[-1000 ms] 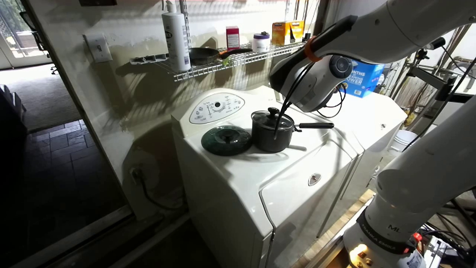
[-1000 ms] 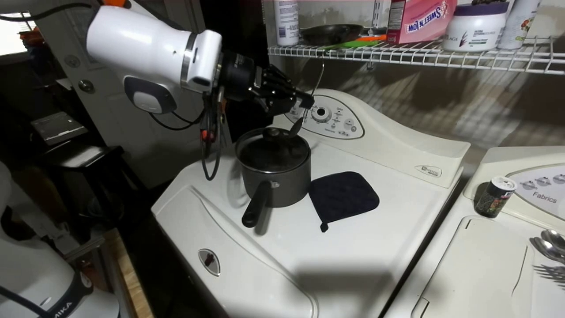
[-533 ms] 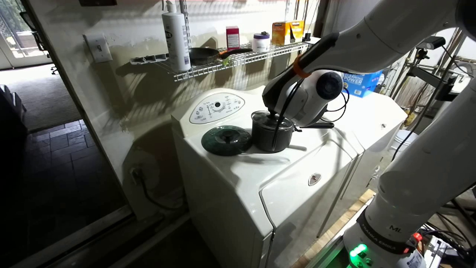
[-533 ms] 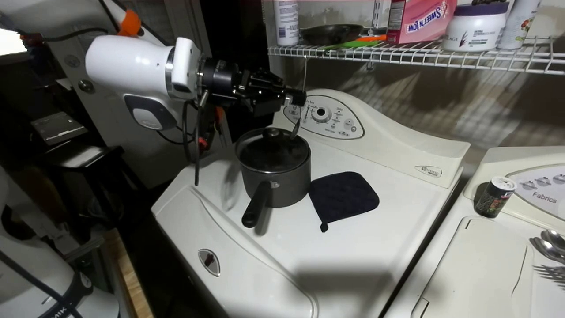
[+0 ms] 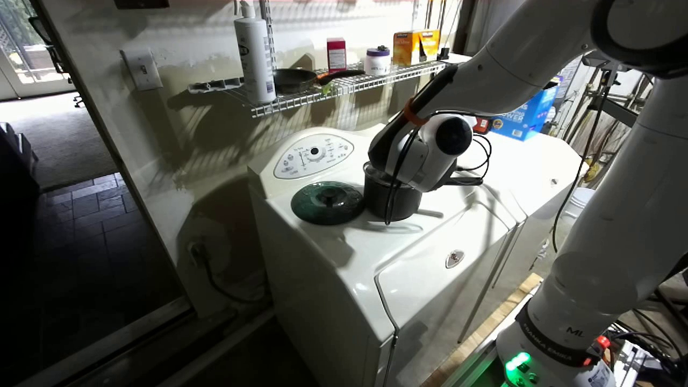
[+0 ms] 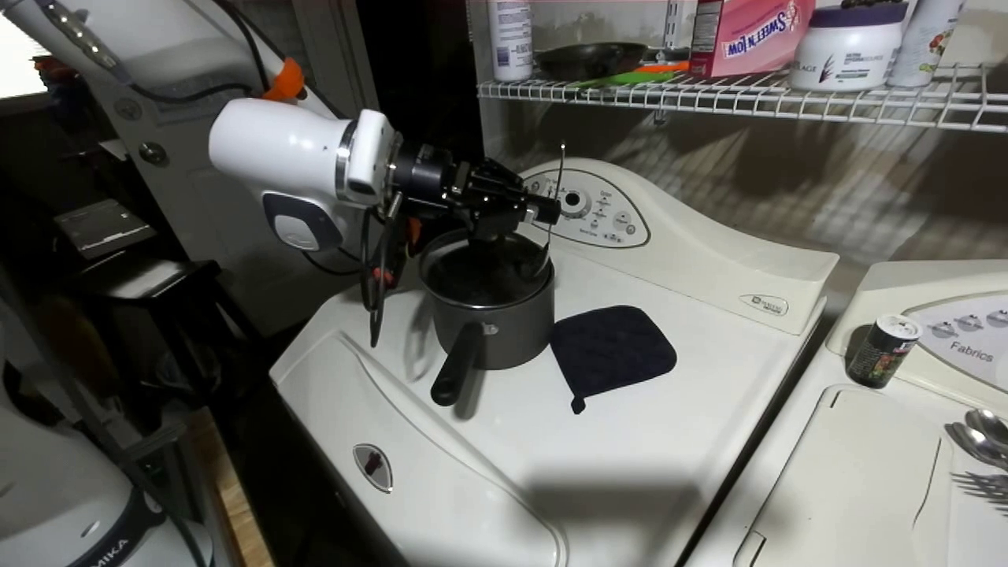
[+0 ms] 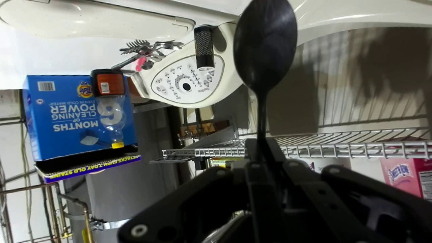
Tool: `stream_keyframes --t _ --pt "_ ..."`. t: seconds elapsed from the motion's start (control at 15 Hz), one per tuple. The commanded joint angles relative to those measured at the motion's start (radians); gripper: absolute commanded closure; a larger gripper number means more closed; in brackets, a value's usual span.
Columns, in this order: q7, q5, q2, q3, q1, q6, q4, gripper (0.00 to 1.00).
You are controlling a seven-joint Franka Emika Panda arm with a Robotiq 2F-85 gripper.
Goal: Put the spoon in the pot
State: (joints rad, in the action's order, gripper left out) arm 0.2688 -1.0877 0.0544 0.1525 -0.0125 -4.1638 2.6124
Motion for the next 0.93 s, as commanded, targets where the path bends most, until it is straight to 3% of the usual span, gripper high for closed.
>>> stream_keyframes --t 0.0,0.87 --pt "0.028 -0.006 0.064 -0.045 0.043 -0.011 -0.074 0.98" --pt "0.104 -0.032 0.174 -0.091 0.106 -0.010 -0.187 0.98"
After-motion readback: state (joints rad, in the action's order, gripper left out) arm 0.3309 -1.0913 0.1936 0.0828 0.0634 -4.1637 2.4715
